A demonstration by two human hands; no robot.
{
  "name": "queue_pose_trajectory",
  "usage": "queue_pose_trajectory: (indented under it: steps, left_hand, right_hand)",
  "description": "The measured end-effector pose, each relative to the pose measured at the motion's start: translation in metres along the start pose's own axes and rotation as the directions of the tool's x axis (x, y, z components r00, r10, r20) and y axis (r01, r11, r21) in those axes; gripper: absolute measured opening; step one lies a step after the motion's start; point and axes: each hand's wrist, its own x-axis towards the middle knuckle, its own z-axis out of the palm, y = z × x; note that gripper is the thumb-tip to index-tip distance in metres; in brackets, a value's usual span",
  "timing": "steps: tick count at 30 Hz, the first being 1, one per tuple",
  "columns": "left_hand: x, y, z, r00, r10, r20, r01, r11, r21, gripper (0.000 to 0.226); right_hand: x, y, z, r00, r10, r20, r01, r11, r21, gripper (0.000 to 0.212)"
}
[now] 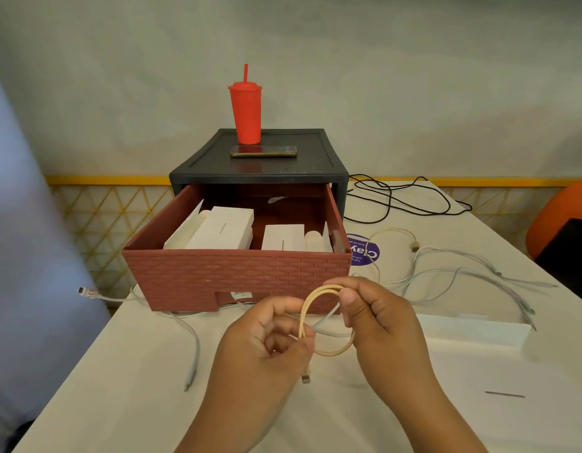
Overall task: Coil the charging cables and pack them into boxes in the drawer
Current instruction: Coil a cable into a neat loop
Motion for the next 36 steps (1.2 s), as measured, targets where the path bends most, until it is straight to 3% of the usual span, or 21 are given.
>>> queue_pose_trajectory:
  steps: [2, 7, 9, 10, 12, 13, 19, 22, 27, 32, 36]
  left_hand:
    - [0.003, -0.002, -0.003, 0.999, 0.034, -0.017, -0.033, 0.999, 0.021, 0.035]
    - [0.007, -0.012, -0.010, 0.975, 0.201, -0.100, -0.170, 0.951, 0.258, 0.040]
    - [0.005, -0.009, -0.005, 0.984, 0.136, -0.116, -0.118, 0.981, 0.153, 0.038]
    - [0.004, -0.008, -0.002, 0.992, 0.037, -0.119, -0.034, 0.999, 0.022, 0.042]
    - [0.002, -0.004, 0.004, 0.980, -0.191, -0.050, 0.170, 0.946, -0.275, 0.033]
    - [0.000, -0.001, 0.006, 0.970, -0.241, 0.004, 0.228, 0.913, -0.339, 0.022]
    - [-0.003, 0.006, 0.007, 0.955, -0.294, 0.048, 0.279, 0.827, -0.488, 0.016]
    - [-0.002, 0.007, 0.004, 0.939, -0.336, 0.070, 0.308, 0.735, -0.604, 0.030]
    - [-0.002, 0.013, 0.002, 0.920, -0.378, 0.098, 0.331, 0.622, -0.709, 0.025]
    - [-0.003, 0.011, 0.003, 0.887, -0.429, 0.173, 0.380, 0.465, -0.800, 0.024]
    - [0.001, 0.001, -0.001, 0.881, -0.411, 0.233, 0.371, 0.297, -0.880, 0.060]
  right_hand:
    - [0.003, 0.004, -0.004, 0.997, 0.070, 0.016, -0.070, 0.997, 0.030, 0.033]
    - [0.004, 0.003, -0.007, 0.980, 0.178, 0.089, -0.190, 0.968, 0.162, 0.031]
    - [0.001, 0.001, -0.004, 0.980, 0.174, 0.098, -0.191, 0.961, 0.198, 0.031]
    - [0.000, 0.001, -0.003, 0.981, 0.170, 0.096, -0.188, 0.958, 0.217, 0.031]
    - [-0.002, 0.000, -0.001, 0.985, 0.152, 0.085, -0.168, 0.958, 0.231, 0.032]
    - [-0.003, 0.000, 0.000, 0.989, 0.130, 0.074, -0.143, 0.966, 0.218, 0.033]
    - [-0.006, 0.007, 0.004, 0.995, -0.099, -0.022, 0.097, 0.994, -0.056, 0.024]
    - [-0.006, 0.009, 0.006, 0.992, -0.126, -0.018, 0.124, 0.991, -0.057, 0.024]
    - [-0.010, 0.013, 0.007, 0.985, -0.169, 0.044, 0.172, 0.981, -0.084, 0.028]
    - [-0.011, 0.019, 0.008, 0.948, -0.318, 0.030, 0.313, 0.906, -0.286, 0.034]
    - [-0.012, 0.027, 0.010, 0.941, -0.332, 0.064, 0.329, 0.856, -0.397, 0.049]
